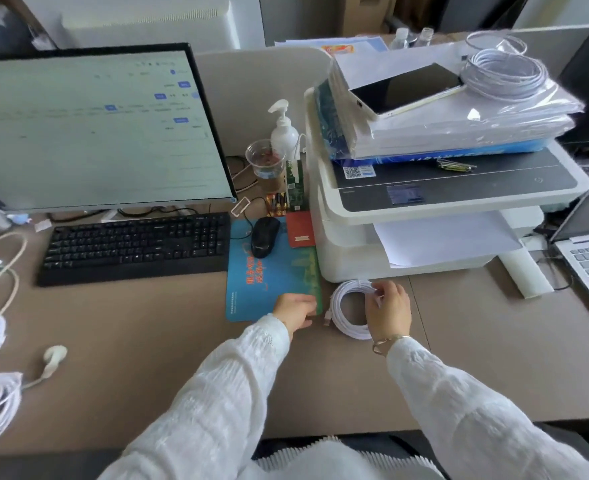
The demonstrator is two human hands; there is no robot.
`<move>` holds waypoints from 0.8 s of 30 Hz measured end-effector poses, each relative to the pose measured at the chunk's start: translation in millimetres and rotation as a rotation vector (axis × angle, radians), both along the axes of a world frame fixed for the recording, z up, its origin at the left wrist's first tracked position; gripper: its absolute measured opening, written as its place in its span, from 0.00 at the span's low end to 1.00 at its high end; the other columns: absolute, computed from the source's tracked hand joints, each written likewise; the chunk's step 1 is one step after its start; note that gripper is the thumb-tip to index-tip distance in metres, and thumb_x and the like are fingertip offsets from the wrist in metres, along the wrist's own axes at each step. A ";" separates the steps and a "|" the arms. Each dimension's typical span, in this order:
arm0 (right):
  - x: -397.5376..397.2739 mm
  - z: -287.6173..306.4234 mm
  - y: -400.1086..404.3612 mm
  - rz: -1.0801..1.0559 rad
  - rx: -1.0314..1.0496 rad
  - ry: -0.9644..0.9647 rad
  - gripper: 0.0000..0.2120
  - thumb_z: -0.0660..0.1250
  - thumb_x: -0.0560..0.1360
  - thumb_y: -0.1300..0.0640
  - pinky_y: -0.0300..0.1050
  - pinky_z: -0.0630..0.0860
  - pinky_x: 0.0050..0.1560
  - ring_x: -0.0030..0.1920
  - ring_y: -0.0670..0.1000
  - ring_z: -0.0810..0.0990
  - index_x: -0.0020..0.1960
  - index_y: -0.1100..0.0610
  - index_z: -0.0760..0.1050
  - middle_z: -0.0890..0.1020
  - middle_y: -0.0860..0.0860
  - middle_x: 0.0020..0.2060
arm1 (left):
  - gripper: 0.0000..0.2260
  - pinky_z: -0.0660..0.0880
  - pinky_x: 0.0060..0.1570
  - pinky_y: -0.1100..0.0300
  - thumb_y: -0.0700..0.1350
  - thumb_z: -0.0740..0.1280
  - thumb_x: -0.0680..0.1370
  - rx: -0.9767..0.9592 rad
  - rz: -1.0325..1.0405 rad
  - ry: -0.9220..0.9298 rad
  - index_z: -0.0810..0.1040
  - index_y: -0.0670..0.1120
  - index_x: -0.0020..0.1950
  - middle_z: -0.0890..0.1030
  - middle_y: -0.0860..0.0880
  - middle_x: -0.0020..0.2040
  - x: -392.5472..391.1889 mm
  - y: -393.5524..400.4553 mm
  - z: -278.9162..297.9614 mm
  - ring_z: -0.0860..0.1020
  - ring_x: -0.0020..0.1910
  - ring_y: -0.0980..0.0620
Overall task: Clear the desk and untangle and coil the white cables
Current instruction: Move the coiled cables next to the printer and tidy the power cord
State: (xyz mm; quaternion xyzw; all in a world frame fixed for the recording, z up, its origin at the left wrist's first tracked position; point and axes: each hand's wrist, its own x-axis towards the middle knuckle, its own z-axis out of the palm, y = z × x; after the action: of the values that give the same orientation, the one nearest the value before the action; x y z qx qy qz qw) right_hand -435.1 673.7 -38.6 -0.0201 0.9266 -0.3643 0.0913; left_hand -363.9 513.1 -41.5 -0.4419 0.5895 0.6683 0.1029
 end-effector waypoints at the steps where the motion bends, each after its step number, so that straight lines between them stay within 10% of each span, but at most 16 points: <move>1: 6.3 4.3 -12.9 0.034 -0.046 -0.023 0.10 0.63 0.74 0.65 0.44 0.67 0.49 0.53 0.60 0.75 0.54 0.62 0.77 0.79 0.59 0.50 | 0.10 0.79 0.46 0.60 0.35 0.64 0.79 0.020 0.043 0.010 0.78 0.38 0.60 0.80 0.42 0.55 6.8 -7.5 1.8 0.79 0.50 0.49; 13: 134.1 28.5 -211.7 0.507 -0.176 -0.274 0.09 0.62 0.74 0.65 0.46 0.76 0.52 0.49 0.56 0.81 0.51 0.58 0.79 0.84 0.54 0.45 | 0.05 0.78 0.36 0.65 0.35 0.65 0.79 0.110 0.522 0.101 0.78 0.41 0.44 0.81 0.48 0.34 160.5 -140.8 26.0 0.80 0.28 0.57; 24: 312.2 16.2 -394.9 0.627 -0.094 -0.520 0.07 0.66 0.74 0.54 0.50 0.80 0.48 0.39 0.56 0.83 0.42 0.57 0.78 0.83 0.53 0.33 | 0.03 0.78 0.42 0.57 0.38 0.69 0.76 -0.109 0.860 0.075 0.81 0.40 0.43 0.82 0.44 0.38 375.7 -312.4 45.7 0.80 0.36 0.49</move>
State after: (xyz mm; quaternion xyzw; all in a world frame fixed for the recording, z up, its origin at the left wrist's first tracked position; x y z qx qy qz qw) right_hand -122.9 278.8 -22.4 -0.2131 0.8039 -0.3538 0.4280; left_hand 11.7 200.7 4.2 -0.6276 0.3894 0.6338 -0.2298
